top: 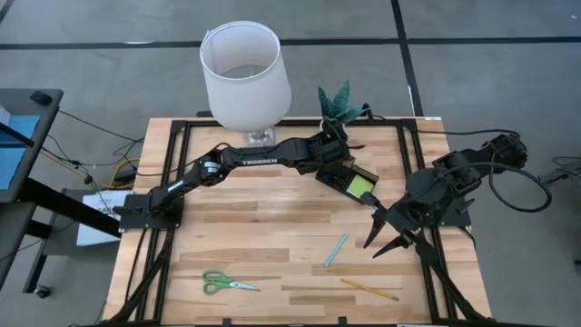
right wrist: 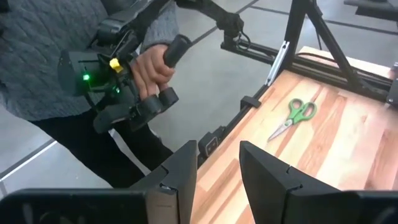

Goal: Pick and place office supplies into organizer
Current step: Put the purple pen into the black organizer, then put the light blue pen into the black organizer

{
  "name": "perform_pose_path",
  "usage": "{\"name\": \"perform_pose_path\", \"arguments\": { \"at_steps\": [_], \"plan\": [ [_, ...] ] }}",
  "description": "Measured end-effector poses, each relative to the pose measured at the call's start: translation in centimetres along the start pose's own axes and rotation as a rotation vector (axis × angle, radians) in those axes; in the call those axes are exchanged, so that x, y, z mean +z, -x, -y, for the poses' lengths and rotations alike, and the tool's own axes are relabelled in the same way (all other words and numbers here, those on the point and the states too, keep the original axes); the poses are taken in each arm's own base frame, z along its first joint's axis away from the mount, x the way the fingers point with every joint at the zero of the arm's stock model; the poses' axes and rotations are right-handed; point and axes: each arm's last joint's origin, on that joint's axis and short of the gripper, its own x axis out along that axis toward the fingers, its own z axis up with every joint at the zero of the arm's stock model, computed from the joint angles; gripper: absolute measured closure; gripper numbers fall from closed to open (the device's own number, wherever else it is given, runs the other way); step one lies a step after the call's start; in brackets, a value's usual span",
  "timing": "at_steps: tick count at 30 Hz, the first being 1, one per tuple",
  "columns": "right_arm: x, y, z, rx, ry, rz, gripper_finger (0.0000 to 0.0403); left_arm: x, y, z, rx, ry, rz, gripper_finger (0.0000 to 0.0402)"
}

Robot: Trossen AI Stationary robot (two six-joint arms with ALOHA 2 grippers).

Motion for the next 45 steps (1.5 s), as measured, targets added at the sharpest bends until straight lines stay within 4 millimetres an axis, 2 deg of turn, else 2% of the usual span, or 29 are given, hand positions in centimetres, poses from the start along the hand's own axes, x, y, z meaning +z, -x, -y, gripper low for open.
{"name": "perform_pose_path", "arguments": {
  "at_steps": [5, 10, 15, 19, 29, 34, 45],
  "plan": [
    [0.0, 1.4, -0.4, 0.003, 0.013, 0.023, 0.0289, 0.1, 0.2, 0.0, 0.005, -0.025, -0.008, 0.04],
    [0.0, 2.3, -0.7, 0.002, 0.021, 0.048, 0.0289, 0.1, 0.2, -0.1, 0.009, -0.244, -0.019, 0.04],
    [0.0, 2.6, -0.8, 0.003, 0.015, 0.055, 0.0289, 0.3, 0.1, -0.8, 0.069, -0.176, -0.032, 0.0401],
    [0.0, 2.6, -0.7, 0.039, 0.012, 0.056, 0.0289, 0.5, -0.1, -0.9, 0.093, -0.215, -0.06, 0.0401],
    [-0.2, 2.9, -0.1, 0.061, -0.003, 0.05, 0.0289, 2.4, -1.1, 1.0, 0.073, -0.277, -0.05, 0.0397],
    [-0.5, 2.9, -0.2, 0.081, -0.015, 0.021, 0.0289, 3.3, -0.9, 0.7, 0.134, -0.186, -0.033, 0.0372],
    [-1.1, 2.9, -0.3, 0.117, -0.037, -0.036, 0.0289, 3.4, -0.5, -0.1, 0.196, -0.053, -0.004, 0.0335]
  ]
}}
